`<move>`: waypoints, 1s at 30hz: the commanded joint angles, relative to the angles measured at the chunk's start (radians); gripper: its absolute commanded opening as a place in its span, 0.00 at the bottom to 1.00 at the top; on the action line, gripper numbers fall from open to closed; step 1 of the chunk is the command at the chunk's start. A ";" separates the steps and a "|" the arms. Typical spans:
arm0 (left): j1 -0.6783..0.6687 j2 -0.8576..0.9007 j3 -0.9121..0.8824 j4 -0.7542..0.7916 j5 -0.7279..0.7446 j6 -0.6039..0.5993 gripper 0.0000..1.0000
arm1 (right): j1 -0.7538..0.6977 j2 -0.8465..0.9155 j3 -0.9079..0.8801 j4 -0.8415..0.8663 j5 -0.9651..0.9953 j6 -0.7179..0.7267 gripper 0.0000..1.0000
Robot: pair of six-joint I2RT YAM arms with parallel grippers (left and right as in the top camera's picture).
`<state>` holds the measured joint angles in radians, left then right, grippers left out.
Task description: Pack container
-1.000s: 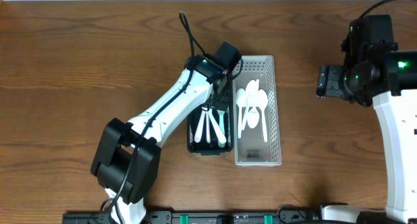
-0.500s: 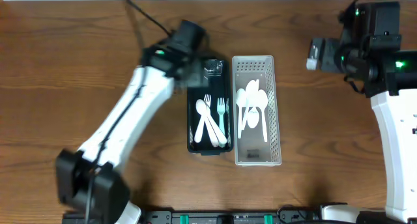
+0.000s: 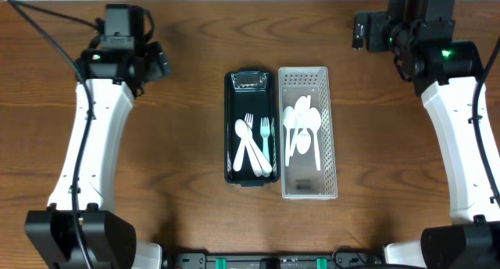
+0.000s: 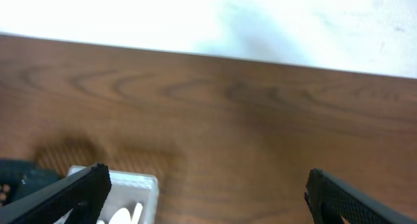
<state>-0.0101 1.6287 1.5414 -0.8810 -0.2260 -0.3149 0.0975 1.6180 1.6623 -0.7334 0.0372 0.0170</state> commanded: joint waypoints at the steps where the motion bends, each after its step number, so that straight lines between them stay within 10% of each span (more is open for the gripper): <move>1: 0.037 -0.024 -0.026 -0.009 -0.011 -0.025 0.98 | -0.007 -0.033 0.002 -0.056 0.022 -0.016 0.99; 21: 0.018 -0.977 -0.835 0.256 0.013 -0.034 0.98 | -0.018 -1.004 -0.910 0.105 0.043 0.005 0.99; 30: 0.018 -1.236 -0.917 0.222 -0.041 0.018 0.98 | -0.018 -1.234 -1.076 -0.002 0.045 0.005 0.99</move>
<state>0.0109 0.4107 0.6308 -0.6533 -0.2436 -0.3191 0.0853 0.3969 0.6064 -0.7273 0.0757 0.0151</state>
